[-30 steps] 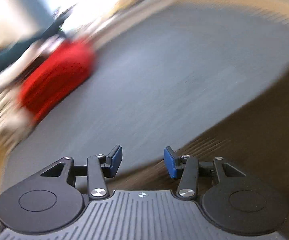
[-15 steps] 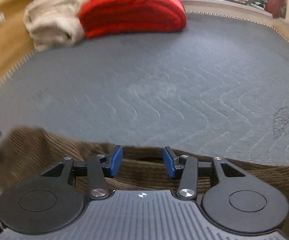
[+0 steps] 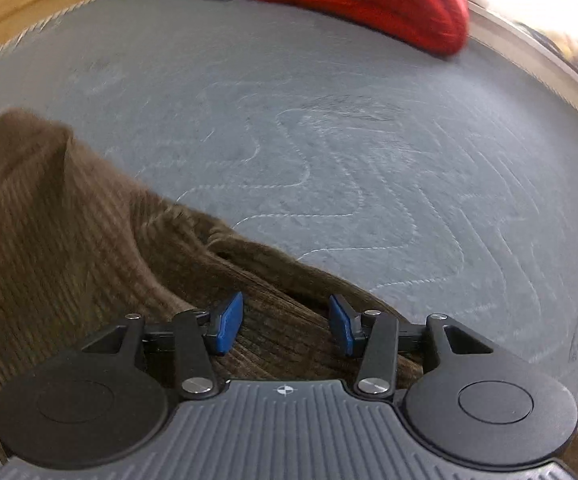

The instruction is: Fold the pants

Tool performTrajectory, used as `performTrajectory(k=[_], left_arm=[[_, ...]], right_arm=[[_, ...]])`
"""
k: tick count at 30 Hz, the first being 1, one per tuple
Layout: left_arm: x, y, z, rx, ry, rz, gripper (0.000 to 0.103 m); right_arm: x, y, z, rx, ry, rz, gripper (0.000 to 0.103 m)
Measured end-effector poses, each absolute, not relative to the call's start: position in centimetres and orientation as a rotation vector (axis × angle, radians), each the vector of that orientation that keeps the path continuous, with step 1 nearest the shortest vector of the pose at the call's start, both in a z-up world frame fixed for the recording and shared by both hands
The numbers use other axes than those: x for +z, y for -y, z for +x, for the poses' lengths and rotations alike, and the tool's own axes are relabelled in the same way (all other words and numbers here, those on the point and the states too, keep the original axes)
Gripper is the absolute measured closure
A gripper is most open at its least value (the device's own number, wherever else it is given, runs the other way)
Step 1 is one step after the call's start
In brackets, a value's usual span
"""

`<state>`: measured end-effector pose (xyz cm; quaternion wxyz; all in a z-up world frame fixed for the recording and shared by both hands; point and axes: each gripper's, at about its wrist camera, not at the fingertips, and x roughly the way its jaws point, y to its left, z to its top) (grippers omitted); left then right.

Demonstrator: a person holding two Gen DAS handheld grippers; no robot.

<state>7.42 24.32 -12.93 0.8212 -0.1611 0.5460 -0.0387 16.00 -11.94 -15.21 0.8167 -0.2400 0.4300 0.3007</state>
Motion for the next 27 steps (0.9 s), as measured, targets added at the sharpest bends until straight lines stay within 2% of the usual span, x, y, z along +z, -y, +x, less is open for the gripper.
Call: performTrajectory(k=[2,3,4,5,6,8,10,12,15,17,18,19,23,24,27], left_arm=[[-13.2,-24.0,7.7,-0.084,-1.17,-0.341,0.032],[-13.3,-23.8,7.8,-0.085,-1.181,-0.333,0.035],[-13.5,-23.7,7.9,-0.098,-1.19,-0.327,0.05],[-13.4,-23.5,7.9,-0.108,-1.196,-0.302,0.062],[-12.9,-23.2,7.8,-0.114,-1.189,-0.252,0.068],[-11.4,-23.1,7.2,-0.145,-1.163,-0.229,0.076],[-9.3,-22.8,6.3,-0.184,-1.13,-0.191,0.076],[-8.4,-21.8,5.4,-0.198,-1.132,-0.095,0.076],[-9.8,-20.7,5.0,-0.198,-1.209,0.019,0.073],[-10.8,-19.8,5.0,-0.17,-1.244,0.12,0.059],[-10.6,-19.7,5.0,-0.147,-1.232,0.143,0.054],[-9.8,-19.7,5.1,-0.105,-1.194,0.16,0.049],[-6.6,-19.1,4.9,-0.033,-1.021,0.157,0.05],[-6.3,-18.7,4.9,-0.056,-0.996,0.129,0.052],[-5.9,-16.8,5.0,-0.177,-0.945,0.099,0.06]], right_arm=[[-15.3,11.8,16.1,0.67,-0.923,-0.519,0.063],[-15.0,12.0,16.1,0.699,-0.931,-0.503,0.082],[-14.7,12.1,16.0,0.719,-0.918,-0.499,0.101],[-14.2,12.2,16.0,0.714,-0.887,-0.496,0.101],[-13.2,12.6,16.2,0.707,-0.866,-0.459,0.102],[-10.8,13.8,16.9,0.661,-0.801,-0.369,0.102],[-9.9,14.9,17.4,0.629,-0.796,-0.298,0.102],[-10.6,14.6,16.8,0.582,-0.791,-0.359,0.102],[-12.5,12.8,16.0,0.497,-0.775,-0.467,0.101],[-13.1,11.9,16.2,0.405,-0.801,-0.558,0.1],[-13.0,11.9,16.2,0.377,-0.804,-0.563,0.096],[-12.3,12.1,16.2,0.353,-0.791,-0.542,0.095],[-6.1,13.4,14.7,0.359,-0.65,-0.373,0.095],[-5.1,13.6,14.3,0.369,-0.634,-0.33,0.091],[-2.7,13.9,12.8,0.395,-0.611,-0.221,0.072]])
